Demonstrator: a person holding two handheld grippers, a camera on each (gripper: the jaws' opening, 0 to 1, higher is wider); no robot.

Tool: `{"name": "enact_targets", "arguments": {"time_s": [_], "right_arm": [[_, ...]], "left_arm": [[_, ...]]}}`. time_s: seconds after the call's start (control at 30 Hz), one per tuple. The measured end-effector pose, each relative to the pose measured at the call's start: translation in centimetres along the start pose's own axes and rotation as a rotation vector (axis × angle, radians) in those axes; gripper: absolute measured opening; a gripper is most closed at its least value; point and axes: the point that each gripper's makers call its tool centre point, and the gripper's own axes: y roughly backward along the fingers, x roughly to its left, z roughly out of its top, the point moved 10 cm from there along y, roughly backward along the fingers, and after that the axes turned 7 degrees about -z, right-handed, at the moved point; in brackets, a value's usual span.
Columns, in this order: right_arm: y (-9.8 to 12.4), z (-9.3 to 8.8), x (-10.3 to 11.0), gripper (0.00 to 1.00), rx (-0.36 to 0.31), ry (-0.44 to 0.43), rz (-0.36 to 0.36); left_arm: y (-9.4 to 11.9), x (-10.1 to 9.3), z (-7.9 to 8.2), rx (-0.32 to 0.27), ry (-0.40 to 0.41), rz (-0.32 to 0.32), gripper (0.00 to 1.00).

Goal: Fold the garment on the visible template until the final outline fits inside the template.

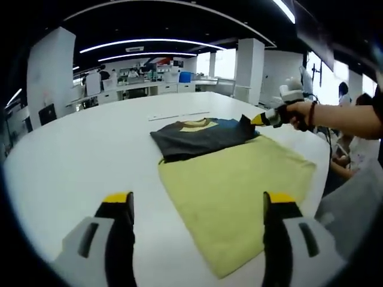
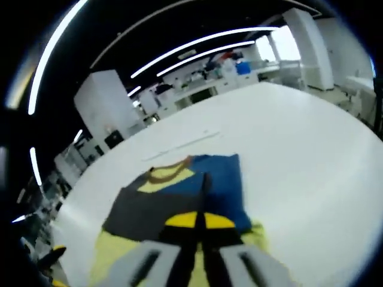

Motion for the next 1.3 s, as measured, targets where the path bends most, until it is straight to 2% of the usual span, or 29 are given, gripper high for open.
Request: {"name": "enact_targets", "arguments": {"time_s": [0.17, 0.27, 0.33, 0.37, 0.47, 0.5, 0.6, 0.77, 0.9, 0.97, 1.17, 1.27, 1.3], "right_arm": [[0.6, -0.1, -0.4, 0.01, 0.008, 0.011, -0.011], [1.1, 0.0, -0.5, 0.14, 0.004, 0.056, -0.007], [1.4, 0.1, -0.3, 0.24, -0.003, 0.082, 0.021], [1.6, 0.1, -0.2, 0.28, 0.004, 0.096, 0.052], [2.0, -0.2, 0.2, 0.51, 0.036, 0.143, 0.102], [2.1, -0.5, 0.2, 0.61, 0.061, 0.191, 0.125], [2.4, -0.7, 0.0, 0.72, 0.091, 0.251, 0.155], [4.5, -1.6, -0.1, 0.82, 0.127, 0.311, 0.218], [5.8, -1.9, -0.3, 0.87, 0.150, 0.343, 0.266], [6.1, -2.0, -0.7, 0.88, 0.159, 0.352, 0.286], [8.9, -2.7, -1.2, 0.90, 0.225, 0.409, 0.388], [10.2, -3.3, -1.4, 0.89, 0.245, 0.450, 0.411], [10.6, -3.6, -1.6, 0.89, 0.256, 0.467, 0.422]], "left_arm": [[-0.1, -0.2, 0.1, 0.006, 0.004, -0.003, 0.87], [0.0, -0.3, 0.2, 0.001, 0.009, -0.008, 0.88], [0.0, -0.4, 0.3, 0.006, 0.004, -0.013, 0.90], [0.0, -0.4, 0.3, 0.008, 0.001, -0.018, 0.91], [0.0, -0.5, 0.4, 0.016, -0.016, -0.033, 0.95], [0.0, -0.4, 0.4, 0.019, -0.026, -0.042, 0.96], [0.0, -0.2, 0.5, 0.025, -0.041, -0.065, 0.98], [0.3, 0.0, 0.3, 0.043, -0.055, -0.110, 0.99], [0.6, 0.0, 0.1, 0.046, -0.030, -0.147, 0.99], [0.6, -0.2, 0.2, 0.057, -0.044, -0.152, 0.98], [1.2, -0.8, 0.4, 0.107, -0.088, -0.182, 0.94], [1.4, -1.1, 0.0, 0.128, -0.115, -0.215, 0.92], [1.3, -0.9, -0.2, 0.151, -0.132, -0.236, 0.91]]}}
